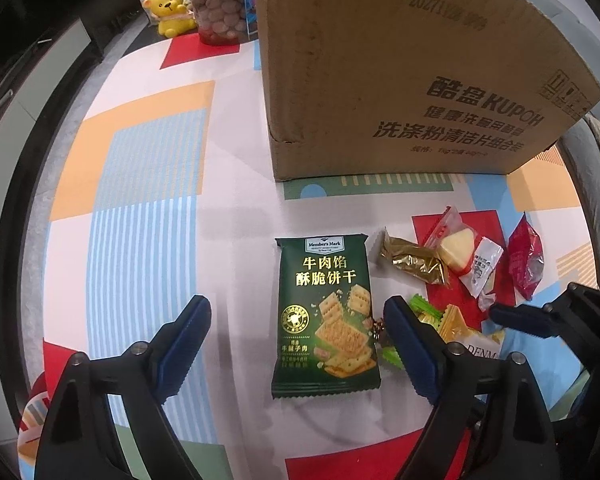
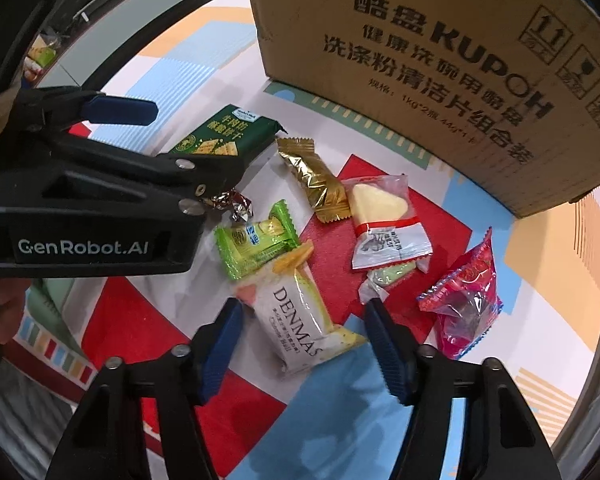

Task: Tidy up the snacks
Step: 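Grasp the green cracker pack with the left gripper while the right gripper grasps the white DENMAS packet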

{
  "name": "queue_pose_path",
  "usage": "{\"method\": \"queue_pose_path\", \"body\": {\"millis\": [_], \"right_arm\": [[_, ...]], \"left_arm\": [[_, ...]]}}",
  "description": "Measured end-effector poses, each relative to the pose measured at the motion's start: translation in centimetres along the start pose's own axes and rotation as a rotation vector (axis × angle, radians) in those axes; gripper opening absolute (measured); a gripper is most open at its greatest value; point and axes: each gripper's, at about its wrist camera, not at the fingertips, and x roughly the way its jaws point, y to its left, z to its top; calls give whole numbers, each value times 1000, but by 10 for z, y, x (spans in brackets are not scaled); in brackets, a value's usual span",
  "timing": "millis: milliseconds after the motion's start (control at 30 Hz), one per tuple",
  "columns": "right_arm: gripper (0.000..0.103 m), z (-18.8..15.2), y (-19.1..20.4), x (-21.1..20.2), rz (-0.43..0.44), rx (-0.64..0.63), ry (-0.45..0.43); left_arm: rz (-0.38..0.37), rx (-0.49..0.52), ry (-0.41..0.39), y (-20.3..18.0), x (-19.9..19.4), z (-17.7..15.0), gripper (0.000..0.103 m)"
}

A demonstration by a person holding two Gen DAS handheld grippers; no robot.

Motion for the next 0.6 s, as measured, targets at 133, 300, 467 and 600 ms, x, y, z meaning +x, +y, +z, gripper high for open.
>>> {"method": "queue_pose_path", "body": {"millis": [133,300,467,600], "right_arm": [[51,2,0,4,4,5,6],[36,5,3,5,-9,8,-5],[31,2,-3,3,15,17,26],[30,1,-4,2,19,29,22]], "left_arm": [[-13,-4,10,2,7,3,83],[-45,-7,28,4,17,8,65],[-64,-5,24,1,21,9,51],[-68,-1,22,0,21,10,44]]}}
